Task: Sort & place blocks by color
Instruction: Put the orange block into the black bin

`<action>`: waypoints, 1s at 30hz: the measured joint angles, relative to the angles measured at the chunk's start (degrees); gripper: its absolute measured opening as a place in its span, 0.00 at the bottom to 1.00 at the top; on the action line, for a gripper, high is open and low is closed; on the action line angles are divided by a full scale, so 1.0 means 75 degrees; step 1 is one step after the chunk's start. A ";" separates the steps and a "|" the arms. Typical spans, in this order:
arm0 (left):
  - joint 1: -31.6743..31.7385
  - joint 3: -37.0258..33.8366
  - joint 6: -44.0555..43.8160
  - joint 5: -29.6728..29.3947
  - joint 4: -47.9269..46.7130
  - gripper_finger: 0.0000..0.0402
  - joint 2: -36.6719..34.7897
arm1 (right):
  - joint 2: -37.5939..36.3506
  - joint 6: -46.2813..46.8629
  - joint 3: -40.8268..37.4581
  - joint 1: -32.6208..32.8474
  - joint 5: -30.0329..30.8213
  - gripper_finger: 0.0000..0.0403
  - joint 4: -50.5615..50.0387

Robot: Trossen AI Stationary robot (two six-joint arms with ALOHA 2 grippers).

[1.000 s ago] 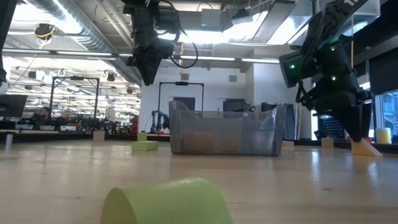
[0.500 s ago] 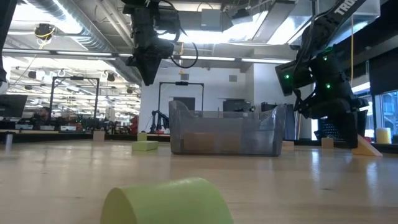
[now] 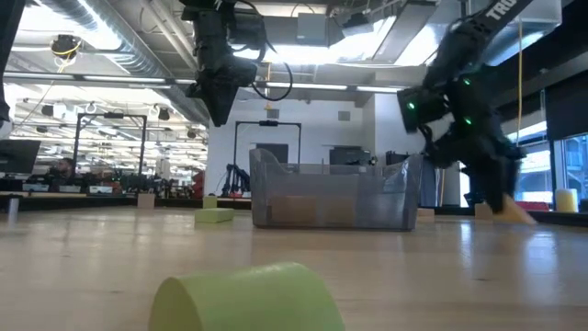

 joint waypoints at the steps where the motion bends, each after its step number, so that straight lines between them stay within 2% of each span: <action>1: -0.0001 0.0000 0.0009 0.0000 -0.0001 0.21 0.0000 | 0.0000 -0.0119 0.0209 0.0000 -0.0137 0.33 -0.0013; 4: 0.0000 0.0000 0.0231 0.0046 0.0002 0.21 0.0000 | 0.0000 -0.0272 0.0949 0.0055 -0.0213 0.33 -0.0019; 10: -0.0009 0.0000 0.1968 0.0745 0.0001 0.21 0.0000 | -0.0006 -0.0732 0.2432 0.0365 -0.0205 0.33 -0.0058; 12: -0.0009 0.0000 0.2781 0.1254 -0.0001 0.21 0.0000 | -0.0006 -0.0906 0.2889 0.0514 -0.0207 0.33 -0.0033; 15: -0.0009 0.0000 0.3919 0.2542 0.0053 0.21 0.0000 | -0.0006 -0.1097 0.3366 0.0784 -0.0215 0.33 0.0150; 17: -0.0009 0.0000 0.4431 0.3401 0.0171 0.21 0.0000 | -0.0006 -0.1191 0.3549 0.0978 -0.0297 0.33 0.0321; 19: -0.0017 0.0000 0.4626 0.3935 0.0256 0.21 0.0000 | -0.0009 -0.1323 0.3573 0.1146 -0.0642 0.33 0.0650; 22: -0.0012 0.0000 0.4539 0.4099 0.0305 0.21 0.0000 | 0.0010 -0.1362 0.3483 0.1414 -0.0996 0.33 0.1048; 30: -0.0009 0.0000 0.4530 0.4039 0.0448 0.21 0.0000 | 0.0498 -0.1763 0.3442 0.1987 -0.1045 0.33 0.1664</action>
